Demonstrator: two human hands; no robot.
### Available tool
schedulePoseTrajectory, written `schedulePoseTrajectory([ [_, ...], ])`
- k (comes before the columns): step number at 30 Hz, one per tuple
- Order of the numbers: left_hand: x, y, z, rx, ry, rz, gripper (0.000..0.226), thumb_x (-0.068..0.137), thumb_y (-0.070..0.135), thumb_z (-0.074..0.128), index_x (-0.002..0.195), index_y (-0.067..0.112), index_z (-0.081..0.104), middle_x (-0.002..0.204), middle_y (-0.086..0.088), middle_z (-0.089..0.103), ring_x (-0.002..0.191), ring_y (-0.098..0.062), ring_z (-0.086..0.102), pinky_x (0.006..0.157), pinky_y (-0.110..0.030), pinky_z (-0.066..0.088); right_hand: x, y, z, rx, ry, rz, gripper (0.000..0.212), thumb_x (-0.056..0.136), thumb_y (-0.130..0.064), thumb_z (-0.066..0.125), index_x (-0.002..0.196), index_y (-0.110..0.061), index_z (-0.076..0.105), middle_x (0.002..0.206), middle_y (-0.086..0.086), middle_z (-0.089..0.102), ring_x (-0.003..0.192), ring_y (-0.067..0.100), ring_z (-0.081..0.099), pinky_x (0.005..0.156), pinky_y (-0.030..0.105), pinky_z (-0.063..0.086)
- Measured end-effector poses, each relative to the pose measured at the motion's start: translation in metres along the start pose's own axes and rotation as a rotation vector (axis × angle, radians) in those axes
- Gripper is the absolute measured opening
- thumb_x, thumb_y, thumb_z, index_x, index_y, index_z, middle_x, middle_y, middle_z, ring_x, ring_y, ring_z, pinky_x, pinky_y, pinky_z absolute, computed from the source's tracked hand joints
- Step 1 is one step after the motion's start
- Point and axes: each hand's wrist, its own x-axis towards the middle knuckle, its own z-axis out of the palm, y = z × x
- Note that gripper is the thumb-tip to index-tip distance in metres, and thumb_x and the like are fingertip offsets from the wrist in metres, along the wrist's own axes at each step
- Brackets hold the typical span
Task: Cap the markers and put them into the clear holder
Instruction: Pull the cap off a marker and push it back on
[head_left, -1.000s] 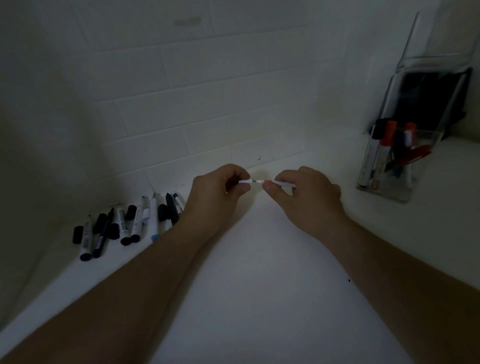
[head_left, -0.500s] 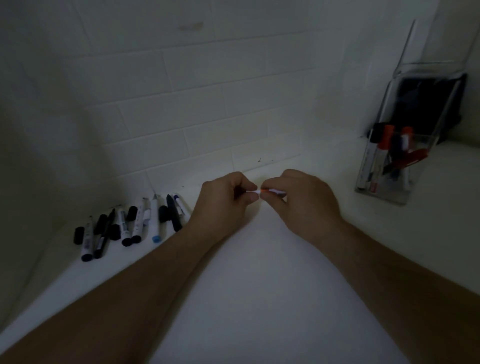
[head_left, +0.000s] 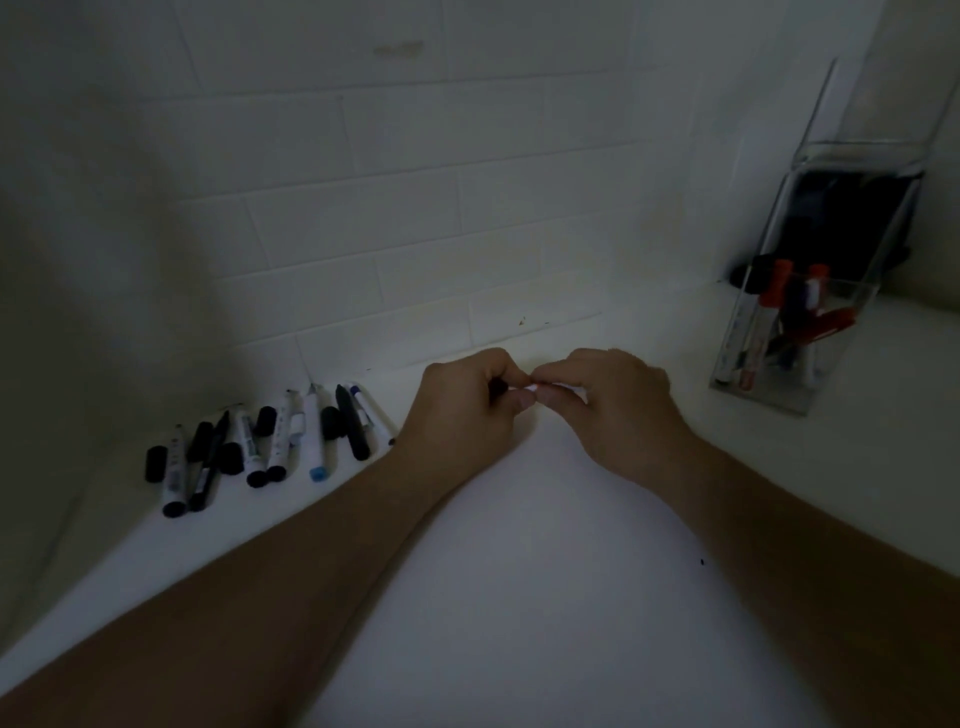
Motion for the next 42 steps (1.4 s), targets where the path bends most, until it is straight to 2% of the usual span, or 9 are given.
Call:
schedulePoseTrajectory([
  [4, 0.005, 0.004, 0.003, -0.001, -0.020, 0.005, 0.009, 0.087, 0.029, 0.072, 0.093, 0.028, 0.066, 0.079, 0.015, 0.065, 0.074, -0.001, 0.061, 0.070, -0.019, 0.049, 0.002, -0.004, -0.013, -0.307, 0.067, -0.010, 0.023, 0.101, -0.045, 0.047, 0.118, -0.048, 0.061, 0.096, -0.016, 0.068, 0.107, 0.020, 0.050, 0.096, 0.047, 0.034],
  [9, -0.003, 0.002, 0.007, 0.028, -0.050, 0.141, 0.046, 0.085, 0.021, 0.066, 0.127, 0.030, 0.048, 0.106, 0.012, 0.059, 0.095, -0.006, 0.054, 0.083, -0.025, 0.047, 0.015, 0.002, -0.042, -0.103, 0.095, 0.099, 0.016, 0.106, -0.027, 0.042, 0.108, -0.034, 0.057, 0.085, -0.007, 0.063, 0.089, 0.019, 0.051, 0.075, 0.036, 0.043],
  [14, -0.013, 0.016, 0.014, 0.186, -0.159, 0.507, 0.032, 0.090, 0.028, 0.061, 0.122, 0.026, 0.059, 0.105, 0.006, 0.063, 0.096, -0.016, 0.056, 0.083, -0.034, 0.048, 0.017, 0.003, -0.128, 0.179, 0.421, 0.085, 0.007, 0.103, -0.009, 0.048, 0.098, -0.013, 0.052, 0.083, 0.007, 0.062, 0.071, 0.021, 0.060, 0.061, 0.027, 0.047],
  [18, -0.014, 0.018, 0.015, 0.196, -0.153, 0.588, 0.027, 0.089, 0.027, 0.061, 0.115, 0.024, 0.065, 0.106, 0.003, 0.065, 0.097, -0.019, 0.058, 0.082, -0.038, 0.049, 0.018, 0.025, -0.188, -0.047, 0.601, 0.098, 0.005, 0.099, -0.010, 0.053, 0.099, -0.008, 0.057, 0.092, 0.002, 0.058, 0.081, 0.018, 0.057, 0.068, 0.004, 0.038],
  [22, -0.016, 0.018, 0.015, 0.214, -0.166, 0.607, 0.023, 0.089, 0.025, 0.060, 0.111, 0.024, 0.067, 0.101, 0.003, 0.064, 0.092, -0.020, 0.057, 0.077, -0.038, 0.049, 0.004, 0.057, -0.197, -0.258, 0.450, 0.236, 0.016, 0.101, -0.019, 0.057, 0.115, -0.012, 0.058, 0.089, -0.002, 0.057, 0.075, 0.017, 0.054, 0.060, 0.002, 0.030],
  [28, -0.017, 0.024, 0.013, 0.258, -0.211, 0.649, 0.014, 0.087, 0.025, 0.057, 0.092, 0.024, 0.070, 0.090, 0.003, 0.064, 0.081, -0.019, 0.056, 0.070, -0.039, 0.047, -0.010, 0.080, -0.175, -0.379, 0.231, 0.315, 0.025, 0.104, -0.018, 0.046, 0.129, -0.019, 0.049, 0.082, 0.011, 0.065, 0.056, 0.019, 0.055, 0.050, 0.025, 0.036],
  [33, -0.016, 0.024, 0.012, 0.267, -0.209, 0.646, 0.013, 0.085, 0.026, 0.058, 0.090, 0.025, 0.070, 0.089, 0.004, 0.065, 0.080, -0.018, 0.056, 0.069, -0.037, 0.047, -0.022, 0.077, -0.172, -0.347, 0.168, 0.380, 0.027, 0.105, -0.011, 0.039, 0.115, -0.011, 0.065, 0.094, 0.016, 0.069, 0.071, 0.026, 0.058, 0.063, 0.029, 0.040],
  [39, -0.016, 0.022, 0.013, 0.272, -0.214, 0.672, 0.013, 0.087, 0.027, 0.057, 0.091, 0.024, 0.069, 0.086, 0.004, 0.064, 0.076, -0.018, 0.056, 0.066, -0.036, 0.049, -0.020, 0.073, -0.177, -0.184, 0.064, 0.475, 0.041, 0.100, -0.003, 0.037, 0.128, -0.013, 0.065, 0.116, 0.013, 0.066, 0.092, 0.025, 0.058, 0.084, 0.035, 0.048],
  [42, -0.020, 0.027, 0.015, 0.310, -0.198, 0.830, 0.013, 0.093, 0.026, 0.057, 0.097, 0.021, 0.069, 0.084, 0.001, 0.063, 0.074, -0.021, 0.058, 0.063, -0.034, 0.050, -0.022, 0.071, -0.174, -0.256, 0.230, 0.420, 0.046, 0.095, 0.001, 0.043, 0.138, -0.012, 0.058, 0.132, 0.012, 0.058, 0.113, 0.029, 0.057, 0.097, 0.037, 0.047],
])
